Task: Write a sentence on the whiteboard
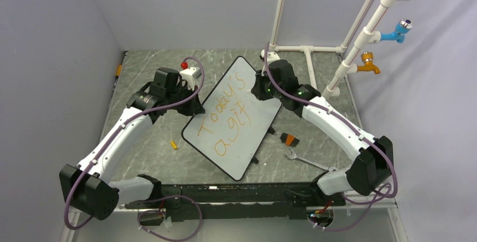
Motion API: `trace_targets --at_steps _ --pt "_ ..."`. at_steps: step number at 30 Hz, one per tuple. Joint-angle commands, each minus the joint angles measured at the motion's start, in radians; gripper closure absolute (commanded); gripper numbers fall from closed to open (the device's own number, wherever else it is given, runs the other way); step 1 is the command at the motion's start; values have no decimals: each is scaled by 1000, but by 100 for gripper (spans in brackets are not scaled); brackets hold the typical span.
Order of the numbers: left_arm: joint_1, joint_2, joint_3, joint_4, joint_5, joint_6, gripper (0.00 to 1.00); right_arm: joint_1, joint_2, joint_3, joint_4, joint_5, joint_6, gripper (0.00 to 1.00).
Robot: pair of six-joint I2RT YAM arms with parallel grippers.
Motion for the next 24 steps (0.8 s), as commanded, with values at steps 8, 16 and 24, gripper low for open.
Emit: trace_targets --at_steps 8,16,24 --pt "-2 -44 -10 -3 -154 107 100 -3 -34 -72 44 -31 -32 100" --pt "-12 -40 -11 -4 -163 107 100 -3 -17 -100 76 -61 -17 100" --pt "-14 -32 -10 -7 -168 106 100 -3 4 -95 91 -67 -20 100"
